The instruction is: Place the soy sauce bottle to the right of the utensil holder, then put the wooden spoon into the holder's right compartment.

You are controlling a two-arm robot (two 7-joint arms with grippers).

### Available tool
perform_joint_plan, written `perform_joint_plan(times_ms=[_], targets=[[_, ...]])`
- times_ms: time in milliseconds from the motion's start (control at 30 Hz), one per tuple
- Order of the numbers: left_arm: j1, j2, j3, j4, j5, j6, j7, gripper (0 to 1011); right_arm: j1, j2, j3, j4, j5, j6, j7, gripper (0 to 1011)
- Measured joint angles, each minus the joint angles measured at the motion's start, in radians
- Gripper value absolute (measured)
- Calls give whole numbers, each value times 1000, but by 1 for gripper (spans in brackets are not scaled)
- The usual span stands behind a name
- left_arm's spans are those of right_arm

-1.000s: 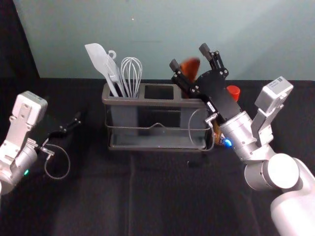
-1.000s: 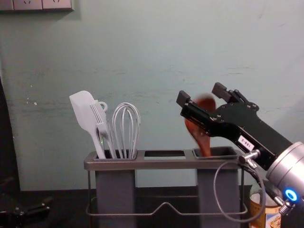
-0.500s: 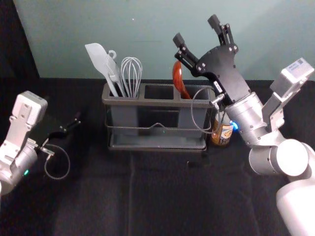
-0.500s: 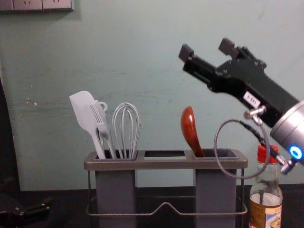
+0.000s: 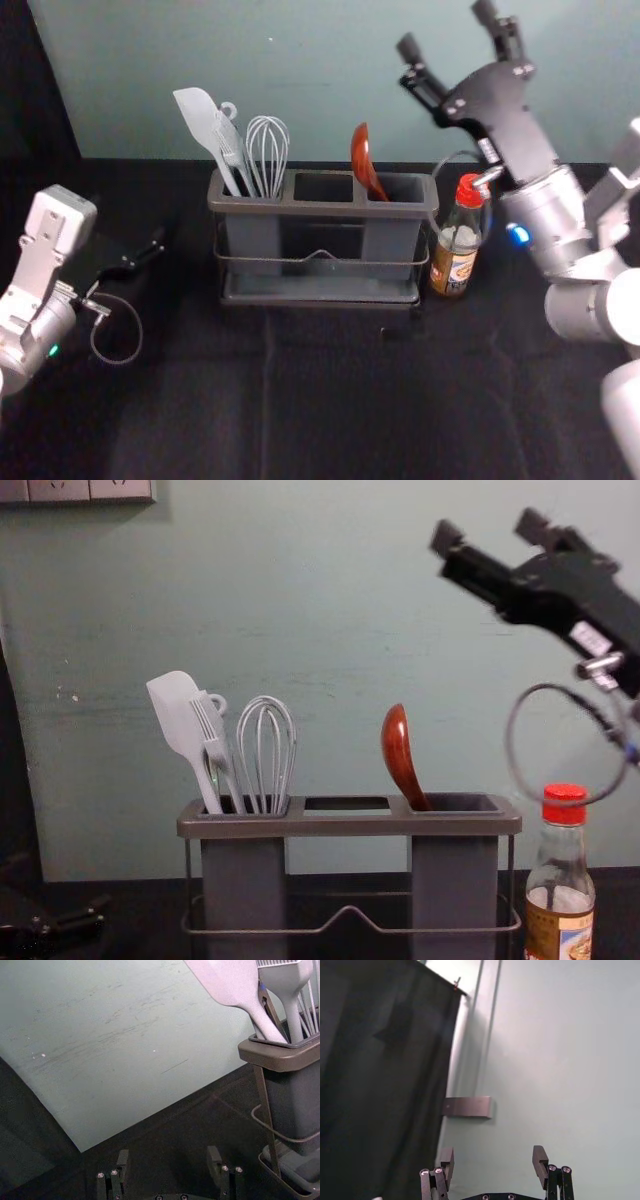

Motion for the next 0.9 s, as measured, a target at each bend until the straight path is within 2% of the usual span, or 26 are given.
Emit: perform_joint_plan(times_ms=[200, 367, 467, 500, 567, 633, 733, 900], targets=[[0, 0, 0, 0, 0, 0, 0, 1000, -25, 52, 68, -43, 32, 11, -5, 1004], [0, 0, 0, 0, 0, 0, 0, 1000, -53, 90, 117, -67, 29, 37, -21, 1004], [0, 0, 0, 0, 0, 0, 0, 1000, -83, 111, 146, -81, -22, 74, -63, 1004], [0, 0, 0, 0, 0, 0, 0, 1000, -99, 120, 158, -90, -65, 101, -96, 1004], [0, 0, 0, 0, 0, 0, 0, 1000, -123, 131, 173, -105, -123, 154, -141, 1004], [0, 0, 0, 0, 0, 0, 0, 1000, -137, 137, 181, -111, -159, 190, -169, 1004], [0, 0, 0, 0, 0, 0, 0, 1000, -158, 144, 192, -114, -202, 250, -205, 1004], [0, 0, 0, 0, 0, 0, 0, 1000, -177, 150, 201, -97, -220, 301, -217, 1004]])
